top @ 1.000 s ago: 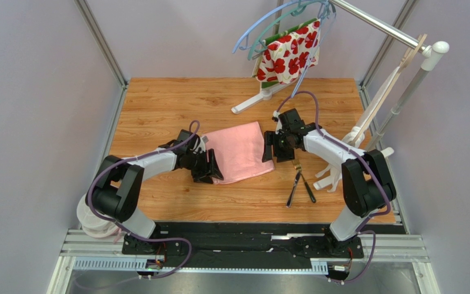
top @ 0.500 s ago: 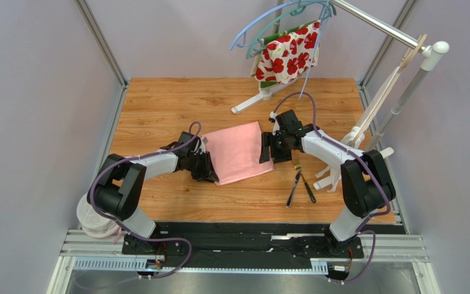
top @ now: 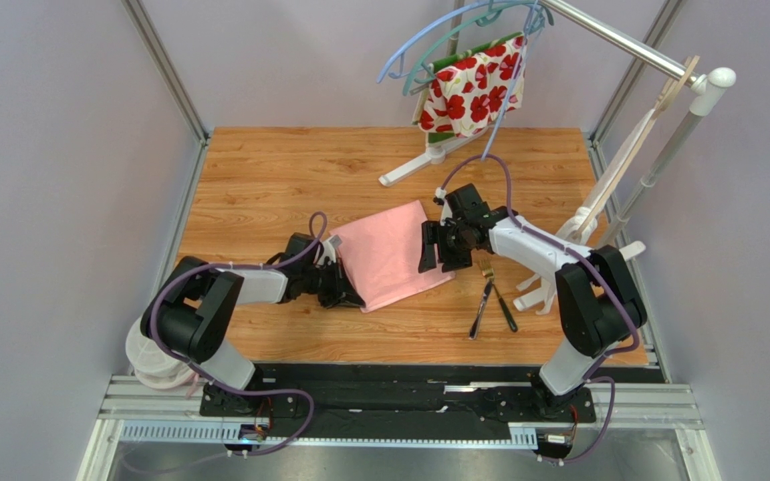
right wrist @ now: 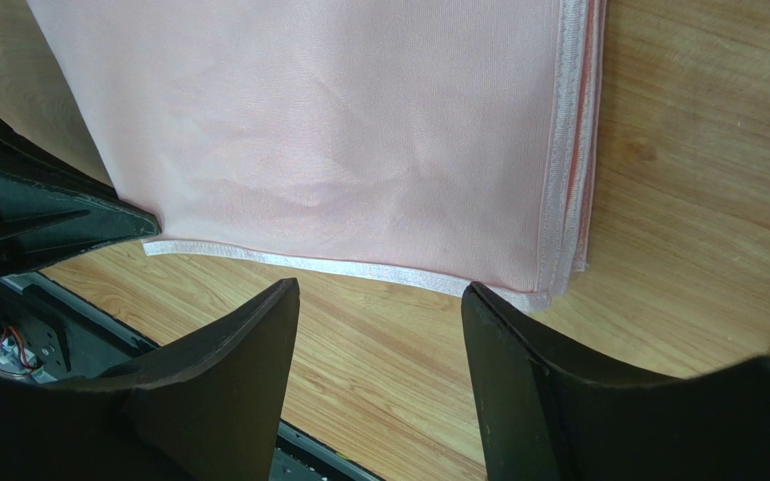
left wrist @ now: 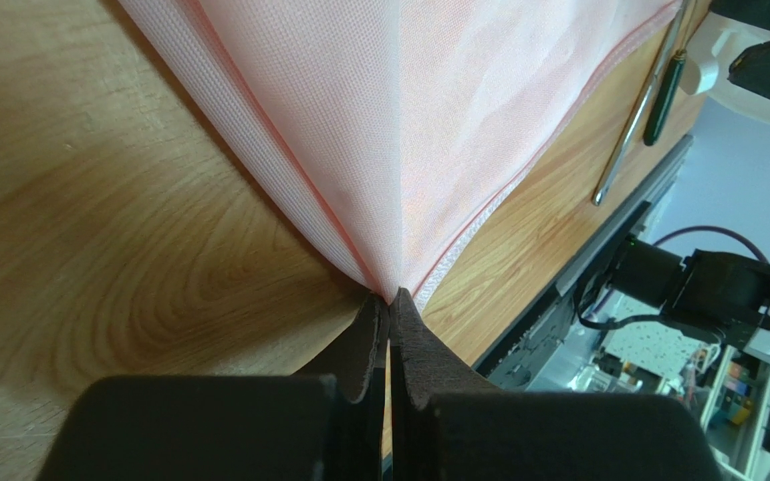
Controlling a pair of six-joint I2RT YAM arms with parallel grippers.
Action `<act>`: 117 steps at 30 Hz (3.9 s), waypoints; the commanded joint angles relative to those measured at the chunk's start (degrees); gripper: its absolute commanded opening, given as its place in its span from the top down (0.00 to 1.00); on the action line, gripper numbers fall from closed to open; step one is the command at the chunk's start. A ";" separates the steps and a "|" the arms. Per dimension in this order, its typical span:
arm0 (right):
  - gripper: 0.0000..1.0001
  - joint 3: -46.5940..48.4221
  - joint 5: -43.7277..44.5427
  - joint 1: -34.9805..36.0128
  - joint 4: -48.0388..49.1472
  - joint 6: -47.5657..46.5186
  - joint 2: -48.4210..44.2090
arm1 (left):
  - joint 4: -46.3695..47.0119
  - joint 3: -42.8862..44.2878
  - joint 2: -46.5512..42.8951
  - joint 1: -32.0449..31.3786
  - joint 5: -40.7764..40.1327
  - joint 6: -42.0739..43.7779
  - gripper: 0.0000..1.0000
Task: Fold the napkin into a case and place the utensils inside
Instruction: Smooth out the square-folded napkin at the center of the board.
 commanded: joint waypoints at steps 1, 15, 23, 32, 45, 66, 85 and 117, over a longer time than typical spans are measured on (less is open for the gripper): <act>0.36 -0.25 0.76 -0.23 1.25 -0.17 -2.03 | 3.95 -3.12 -3.42 -0.05 -1.15 -1.56 1.00; 0.50 1.42 -2.40 -0.50 3.45 1.85 -0.54 | -23.07 8.83 -20.05 -0.05 -12.16 6.80 0.49; 0.81 3.00 -6.18 -0.50 7.14 4.75 3.24 | -10.85 15.42 -5.74 -0.05 -1.17 3.46 0.96; 0.96 -1.04 -6.10 -2.87 9.68 4.31 4.20 | -16.54 11.57 -1.34 4.78 -10.83 9.52 1.00; 0.96 0.10 -4.69 -2.44 11.10 2.91 3.86 | -14.17 11.91 -10.11 6.72 -14.26 8.73 0.79; 0.75 16.80 -7.24 -2.78 9.16 4.31 12.64 | -9.69 26.32 7.63 14.10 -15.92 3.63 0.57; 0.75 16.71 -9.00 -1.99 10.22 5.46 13.00 | -7.50 30.62 15.45 15.25 -13.12 -1.55 0.56; 0.74 27.88 -12.51 -2.26 15.64 10.72 25.12 | -6.10 28.18 4.47 17.97 -11.38 0.92 0.64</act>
